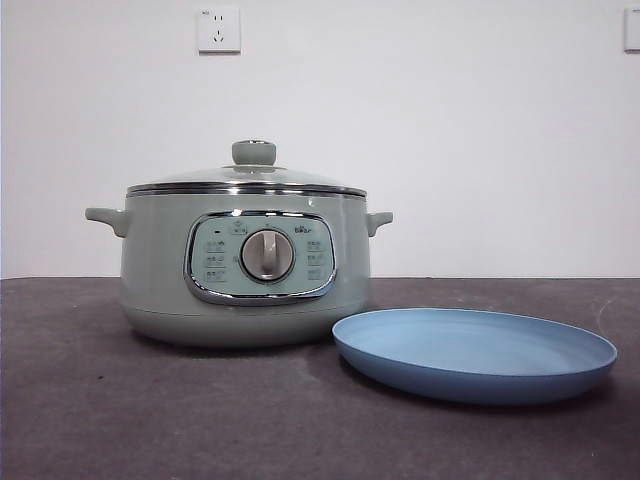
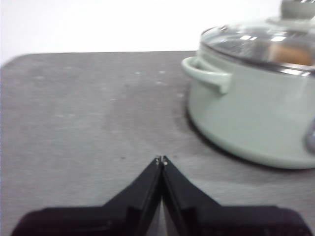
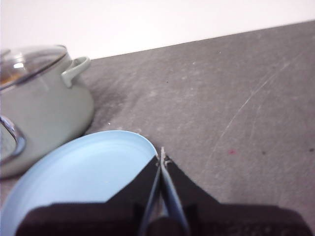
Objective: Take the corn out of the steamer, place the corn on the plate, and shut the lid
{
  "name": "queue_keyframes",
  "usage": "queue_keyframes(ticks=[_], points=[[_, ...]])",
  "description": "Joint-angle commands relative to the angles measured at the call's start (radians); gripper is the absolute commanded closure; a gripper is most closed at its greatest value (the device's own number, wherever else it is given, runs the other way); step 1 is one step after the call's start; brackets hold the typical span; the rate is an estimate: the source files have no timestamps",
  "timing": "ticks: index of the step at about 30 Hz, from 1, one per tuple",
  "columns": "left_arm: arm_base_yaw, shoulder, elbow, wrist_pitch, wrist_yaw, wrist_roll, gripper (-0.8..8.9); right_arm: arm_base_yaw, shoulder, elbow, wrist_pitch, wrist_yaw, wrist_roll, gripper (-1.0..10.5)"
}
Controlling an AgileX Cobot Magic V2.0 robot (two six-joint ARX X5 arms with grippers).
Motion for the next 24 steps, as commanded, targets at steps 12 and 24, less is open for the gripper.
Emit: queue_keyframes(ticks=[12,24], points=[[0.002,0.045,0.248,-0.089,0.082,-0.166,8.20,0.002,0.138,0.202,0.038,-0.113,0.193,9.6],[0.002,0.328,0.567,-0.283,0.315,-0.130,8.21,0.003,0.627,0.640,-0.180,-0.469,-0.015,9.6]])
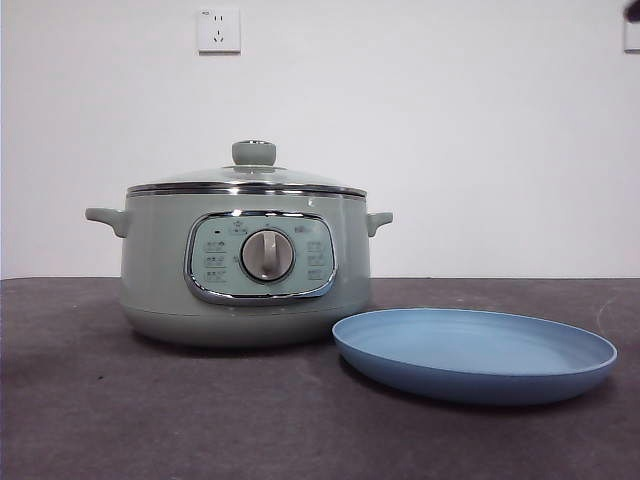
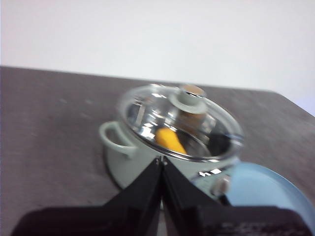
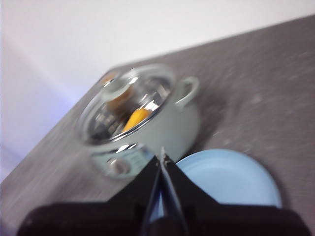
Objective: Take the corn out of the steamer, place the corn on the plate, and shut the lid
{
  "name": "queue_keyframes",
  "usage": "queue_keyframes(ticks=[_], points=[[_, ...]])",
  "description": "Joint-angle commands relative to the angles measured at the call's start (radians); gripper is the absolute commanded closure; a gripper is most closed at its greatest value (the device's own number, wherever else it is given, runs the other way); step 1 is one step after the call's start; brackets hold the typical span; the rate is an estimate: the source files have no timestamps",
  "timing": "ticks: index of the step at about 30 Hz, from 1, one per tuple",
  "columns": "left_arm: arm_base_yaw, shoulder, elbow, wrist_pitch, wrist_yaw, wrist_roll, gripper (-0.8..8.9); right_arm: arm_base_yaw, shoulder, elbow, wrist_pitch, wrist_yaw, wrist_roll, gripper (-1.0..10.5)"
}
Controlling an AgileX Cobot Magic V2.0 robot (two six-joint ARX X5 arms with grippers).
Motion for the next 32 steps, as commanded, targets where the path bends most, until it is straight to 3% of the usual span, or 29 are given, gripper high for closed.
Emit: queue_keyframes(ticks=[1,6,10,13,20,21,25,27,32], points=[[0.002,0.072,0.053,-0.019,0.077,0.020,8.21,0.003,0.118,0.121,-0.076,-0.096,-0.126,9.6],[0.002,0.206,0.155,-0.056,0.205,0.027,8.21,0.021,0.285,0.313,-0.266,-0.198,-0.271,9.6],[0.002,0.306,0.236,-0.109,0.277,0.060,8.21,0.053,0.375,0.429,-0.431,-0.228,-0.395,9.6],[0.000,0.356,0.283,-0.148,0.304,0.079,8.21,0.079,0.408,0.467,-0.499,-0.226,-0.434,9.6],[-0.001,0.389,0.328,-0.161,0.304,0.066,7.94,0.100,0.413,0.469,-0.499,-0.219,-0.433,9.0],[-0.001,0.389,0.332,-0.166,0.304,0.056,7.43,0.100,0.413,0.469,-0.499,-0.219,-0.433,8.4],[-0.001,0.389,0.340,-0.171,0.306,0.038,2.91,0.100,0.413,0.469,-0.499,-0.216,-0.420,3.8],[-0.001,0.389,0.340,-0.175,0.327,0.042,2.57,0.100,0.413,0.469,-0.499,-0.216,-0.417,3.2],[-0.001,0.389,0.340,-0.150,0.350,0.045,2.57,0.100,0.413,0.469,-0.499,-0.216,-0.414,3.2]])
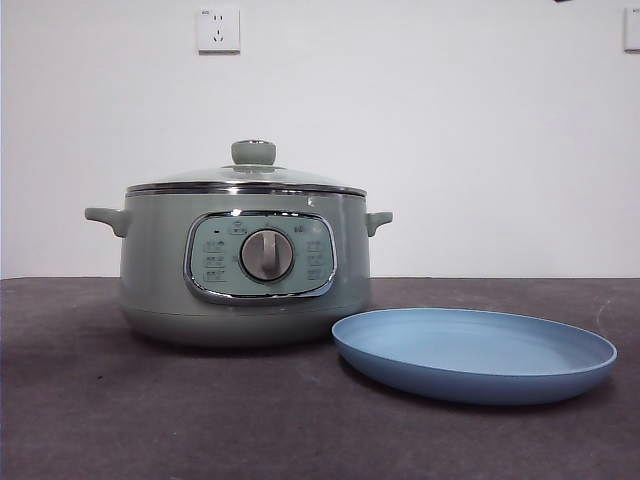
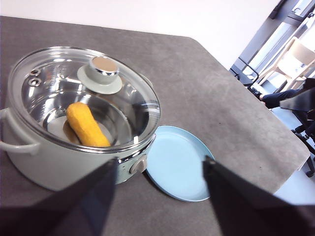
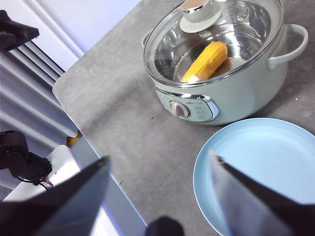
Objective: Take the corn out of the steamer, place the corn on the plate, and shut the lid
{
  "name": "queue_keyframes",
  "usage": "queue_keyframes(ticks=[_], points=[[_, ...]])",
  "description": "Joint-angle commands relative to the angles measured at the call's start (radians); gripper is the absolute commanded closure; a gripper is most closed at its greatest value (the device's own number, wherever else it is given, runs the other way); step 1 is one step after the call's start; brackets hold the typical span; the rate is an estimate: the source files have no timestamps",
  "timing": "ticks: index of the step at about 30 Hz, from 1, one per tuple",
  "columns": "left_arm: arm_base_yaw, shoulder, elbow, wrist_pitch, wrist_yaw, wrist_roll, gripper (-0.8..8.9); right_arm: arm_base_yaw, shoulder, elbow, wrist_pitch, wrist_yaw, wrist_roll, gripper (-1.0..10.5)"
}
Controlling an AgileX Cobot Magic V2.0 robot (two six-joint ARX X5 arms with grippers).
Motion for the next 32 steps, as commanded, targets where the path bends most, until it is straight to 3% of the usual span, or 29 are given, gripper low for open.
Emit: queue_keyframes(ticks=[1,14,25,32], points=[[0.000,-0.002,0.001,0.031,0.004,0.001,2.57,0.002,0.001,0.003,0.002,-0.002,0.007,3.2],[-0.055,0.217,0.132,0.208,-0.012,0.015,2.57,0.002,0.001,0.003,0.002,-0.001,0.007,3.2],[-0.190,0.540,0.309,0.389,-0.203,0.117,2.58,0.001,0.001,0.003,0.003,0.000,0.006,3.2],[-0.267,0.713,0.329,0.539,-0.340,0.212,2.58,0.001,0.001,0.003,0.003,0.000,0.006,3.2]])
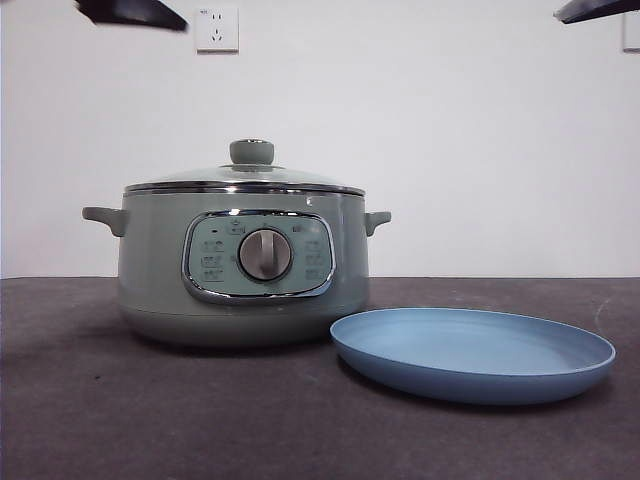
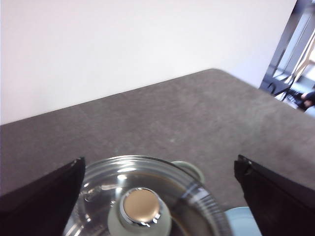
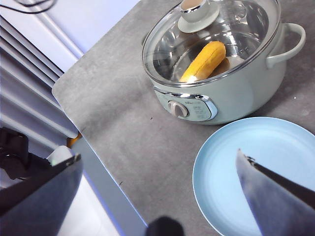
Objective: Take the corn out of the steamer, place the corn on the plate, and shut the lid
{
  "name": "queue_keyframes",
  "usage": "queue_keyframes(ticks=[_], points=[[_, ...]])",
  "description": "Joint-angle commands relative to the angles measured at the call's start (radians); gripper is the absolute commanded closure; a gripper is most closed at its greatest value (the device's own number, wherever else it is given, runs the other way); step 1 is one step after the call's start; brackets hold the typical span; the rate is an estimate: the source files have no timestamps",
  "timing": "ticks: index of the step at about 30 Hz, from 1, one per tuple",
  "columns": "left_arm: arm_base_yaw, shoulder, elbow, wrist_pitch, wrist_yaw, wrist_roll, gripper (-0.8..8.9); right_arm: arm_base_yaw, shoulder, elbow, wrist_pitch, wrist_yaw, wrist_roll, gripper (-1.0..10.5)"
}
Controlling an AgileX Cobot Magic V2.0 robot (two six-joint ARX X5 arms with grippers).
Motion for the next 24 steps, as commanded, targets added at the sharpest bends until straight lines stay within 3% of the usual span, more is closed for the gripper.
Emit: queue_keyframes(ticks=[1,7,24], points=[[-0.023,0.055,-0.001,0.048,-0.043,0.078,2.58,0.001,0.001,0.002,0.004,0.000,0.000,3.2],[-0.066,0.163,-0.001,0.100,-0.137,0.151,2.58,0.001,0.001,0.002,0.004,0.010,0.000,3.2],[-0.076,0.299,-0.001,0.115,-0.159,0.172,2.60,0.002,0.001,0.002,0.004,0.022,0.000,3.2]])
